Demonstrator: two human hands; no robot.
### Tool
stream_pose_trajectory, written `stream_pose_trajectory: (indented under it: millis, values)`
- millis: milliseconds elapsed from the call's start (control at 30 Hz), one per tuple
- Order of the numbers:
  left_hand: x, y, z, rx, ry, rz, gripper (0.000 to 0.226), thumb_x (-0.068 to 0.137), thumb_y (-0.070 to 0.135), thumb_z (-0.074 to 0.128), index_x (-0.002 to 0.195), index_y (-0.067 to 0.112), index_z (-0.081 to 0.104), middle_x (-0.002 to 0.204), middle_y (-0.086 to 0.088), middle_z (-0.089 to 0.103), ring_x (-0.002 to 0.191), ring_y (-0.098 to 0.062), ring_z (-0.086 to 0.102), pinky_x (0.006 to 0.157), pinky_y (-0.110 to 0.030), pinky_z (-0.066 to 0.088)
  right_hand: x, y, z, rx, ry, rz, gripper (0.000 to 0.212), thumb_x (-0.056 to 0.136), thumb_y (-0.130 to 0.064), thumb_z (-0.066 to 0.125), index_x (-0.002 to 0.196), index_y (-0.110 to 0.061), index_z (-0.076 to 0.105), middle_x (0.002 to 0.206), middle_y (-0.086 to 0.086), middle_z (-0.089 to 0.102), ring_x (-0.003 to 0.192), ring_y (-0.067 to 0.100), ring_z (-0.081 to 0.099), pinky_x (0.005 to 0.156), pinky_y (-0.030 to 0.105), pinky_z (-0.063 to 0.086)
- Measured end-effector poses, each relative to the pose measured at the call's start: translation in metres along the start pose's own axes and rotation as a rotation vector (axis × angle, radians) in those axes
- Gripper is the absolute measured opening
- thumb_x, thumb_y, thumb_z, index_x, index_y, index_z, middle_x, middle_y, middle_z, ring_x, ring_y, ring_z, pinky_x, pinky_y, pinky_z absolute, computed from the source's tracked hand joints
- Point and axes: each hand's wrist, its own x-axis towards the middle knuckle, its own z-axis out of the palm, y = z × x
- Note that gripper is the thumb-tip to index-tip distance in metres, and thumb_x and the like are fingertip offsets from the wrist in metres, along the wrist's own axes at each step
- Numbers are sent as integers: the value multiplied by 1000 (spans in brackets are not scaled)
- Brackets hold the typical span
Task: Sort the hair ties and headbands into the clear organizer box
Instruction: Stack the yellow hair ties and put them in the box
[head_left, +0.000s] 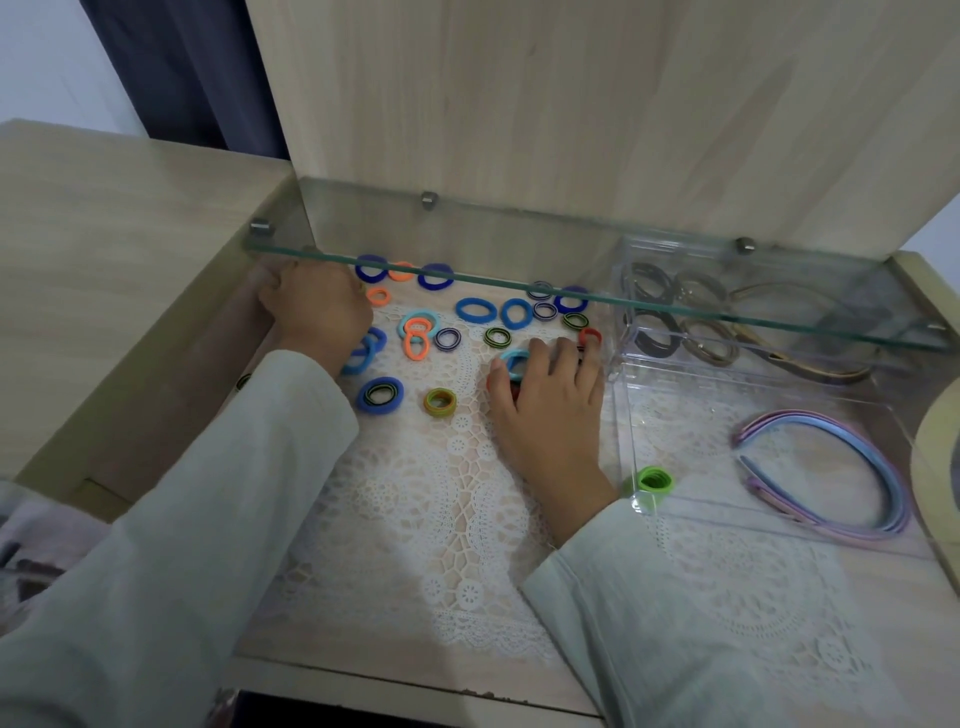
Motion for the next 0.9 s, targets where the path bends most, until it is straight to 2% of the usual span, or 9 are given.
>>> stream_pose_trajectory:
  millis: [100, 200, 300, 400, 600, 767, 900]
  values:
    - [-6, -2, -5, -118, 41, 0, 29, 98, 20, 44, 97, 5, 68, 106, -21, 64, 105, -41, 57, 87, -45, 43, -1, 0, -1, 6, -1, 0, 61, 93, -52, 29, 134, -11, 47, 144, 16, 39, 144, 36, 13, 116, 48, 14]
    - [-17, -5, -7, -258, 78, 22, 25, 96, 25, 48, 103, 16, 71, 109, -12, 66, 104, -37, 60, 87, -43, 46, -2, -1, -3, 20, 4, -3, 60, 93, -51, 29, 133, -11, 47, 143, 15, 40, 144, 36, 12, 116, 48, 12]
    - [-33, -10, -3, -424, 135, 117, 18, 93, 27, 52, 100, 20, 67, 106, -6, 67, 99, -30, 62, 84, -44, 51, -3, 0, -4, 43, 5, -9, 55, 95, -49, 33, 134, -12, 47, 142, 15, 40, 144, 36, 12, 116, 48, 11]
    - [-57, -17, -1, -525, 204, 239, 23, 90, 33, 47, 98, 20, 64, 97, -3, 66, 89, -28, 63, 79, -48, 52, -3, 0, -4, 52, 18, -5, 55, 95, -48, 34, 134, -12, 48, 141, 15, 42, 143, 35, 13, 116, 48, 12]
    - [-100, -19, -9, -521, 309, 380, 7, 93, 23, 59, 94, 22, 65, 92, 8, 68, 81, -17, 63, 77, -46, 48, -3, -1, -5, 80, 17, 20, 53, 94, -47, 37, 132, -12, 49, 142, 16, 42, 144, 35, 13, 116, 49, 15]
    - [-117, -19, -13, -358, 457, 482, 9, 97, 29, 59, 92, 25, 66, 90, 12, 69, 80, -13, 62, 79, -40, 39, -4, -1, -7, 87, 22, 15, 51, 94, -46, 38, 129, -11, 50, 139, 15, 44, 143, 35, 14, 116, 49, 16]
    - [-127, -16, -7, -343, 396, 563, 6, 96, 29, 59, 94, 27, 65, 96, 14, 69, 87, -12, 63, 85, -42, 41, -5, -1, -7, 85, 38, 4, 51, 92, -46, 39, 126, -10, 52, 135, 16, 47, 142, 37, 17, 115, 50, 18]
